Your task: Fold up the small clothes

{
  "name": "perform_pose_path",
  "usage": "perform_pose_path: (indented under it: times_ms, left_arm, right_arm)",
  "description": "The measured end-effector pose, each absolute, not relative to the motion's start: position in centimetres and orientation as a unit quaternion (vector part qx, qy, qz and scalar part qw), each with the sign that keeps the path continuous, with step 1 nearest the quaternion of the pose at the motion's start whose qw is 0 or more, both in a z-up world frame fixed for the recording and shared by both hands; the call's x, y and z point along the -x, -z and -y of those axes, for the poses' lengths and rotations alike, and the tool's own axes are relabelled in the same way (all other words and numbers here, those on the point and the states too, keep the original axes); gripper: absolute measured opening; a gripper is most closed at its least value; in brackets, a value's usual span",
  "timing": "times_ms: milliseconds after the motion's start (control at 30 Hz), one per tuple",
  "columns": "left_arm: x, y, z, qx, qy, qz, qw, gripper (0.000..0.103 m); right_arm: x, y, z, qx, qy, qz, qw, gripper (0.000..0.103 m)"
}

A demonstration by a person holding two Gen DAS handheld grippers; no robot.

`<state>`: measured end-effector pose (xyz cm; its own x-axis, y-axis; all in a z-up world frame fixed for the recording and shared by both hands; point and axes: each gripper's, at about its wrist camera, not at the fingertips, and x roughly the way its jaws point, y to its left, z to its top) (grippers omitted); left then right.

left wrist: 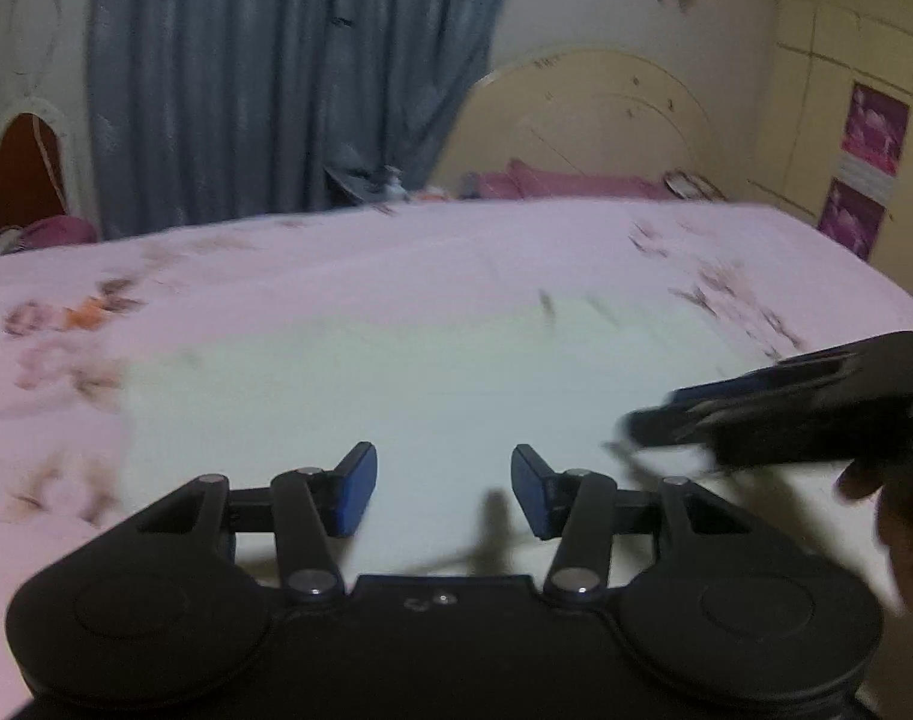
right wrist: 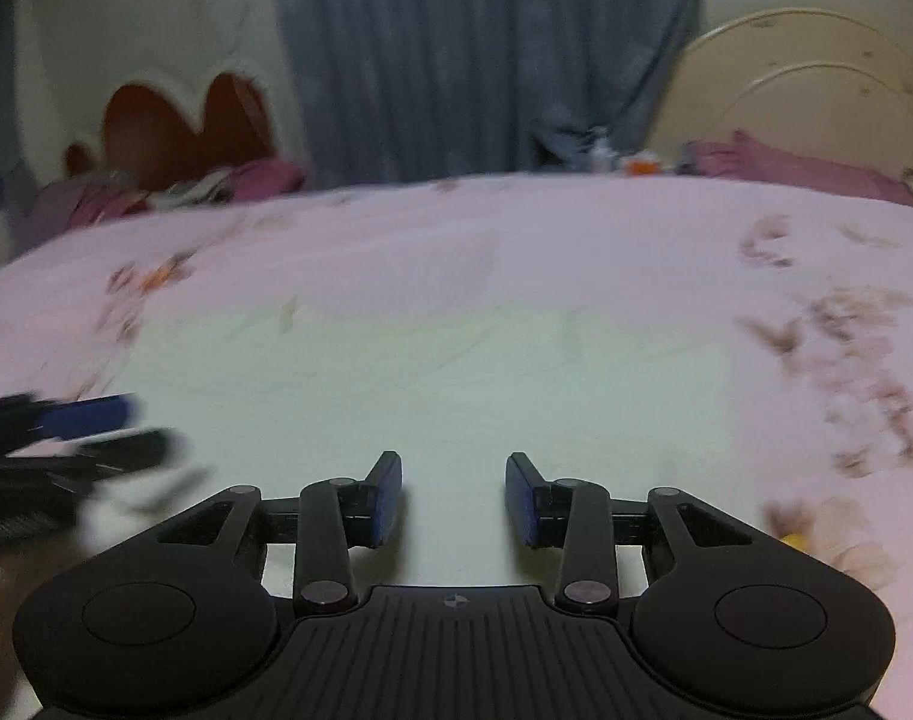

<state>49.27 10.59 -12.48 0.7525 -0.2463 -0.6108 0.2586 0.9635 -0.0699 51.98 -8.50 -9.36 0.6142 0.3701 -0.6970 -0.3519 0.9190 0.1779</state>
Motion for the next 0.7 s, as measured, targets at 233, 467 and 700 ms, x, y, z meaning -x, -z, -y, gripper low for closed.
perform_pose_path:
  times_ms: [233,467,700]
  left_arm:
    - [-47.9,14.2,-13.5,-0.024,0.098,-0.346,0.933,0.052]
    - [-46.4,12.9,-16.2,-0.005,0.082,-0.34,0.937,0.048]
    - [-46.9,13.5,-16.3,-0.021,0.078,-0.352,0.932,0.048]
  right_arm:
    - [-50.9,10.6,12.2,-0.004,-0.139,-0.398,0.907,0.037]
    - [-51.3,10.4,16.1,-0.019,-0.103,-0.406,0.908,0.029]
    - [-51.1,11.1,15.0,-0.004,-0.085,-0.416,0.905,0.029]
